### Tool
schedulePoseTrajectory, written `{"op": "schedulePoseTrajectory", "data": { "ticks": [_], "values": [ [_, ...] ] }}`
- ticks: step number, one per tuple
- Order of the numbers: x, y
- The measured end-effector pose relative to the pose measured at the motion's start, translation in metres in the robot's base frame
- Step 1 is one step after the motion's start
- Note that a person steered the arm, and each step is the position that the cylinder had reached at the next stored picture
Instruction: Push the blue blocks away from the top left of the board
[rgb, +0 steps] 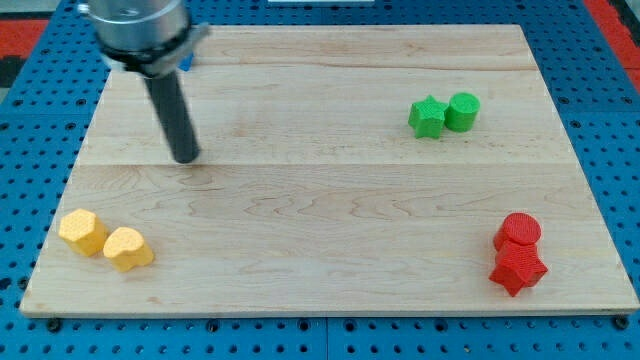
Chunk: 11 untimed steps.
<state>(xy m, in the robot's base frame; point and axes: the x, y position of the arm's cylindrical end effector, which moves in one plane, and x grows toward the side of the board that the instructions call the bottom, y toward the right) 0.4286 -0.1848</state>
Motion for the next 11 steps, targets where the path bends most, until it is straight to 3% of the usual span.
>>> {"op": "schedulePoseTrajectory", "data": {
  "ticks": [1, 3, 6, 7, 8, 10, 11],
  "values": [
    [0.0, -0.066],
    [-0.009, -0.118],
    [-0.192, -0.11],
    [-0.226, -0.083],
    [-0.216, -0.035],
    [-0.053, 0.044],
    [-0.052, 0.004]
  ]
}}
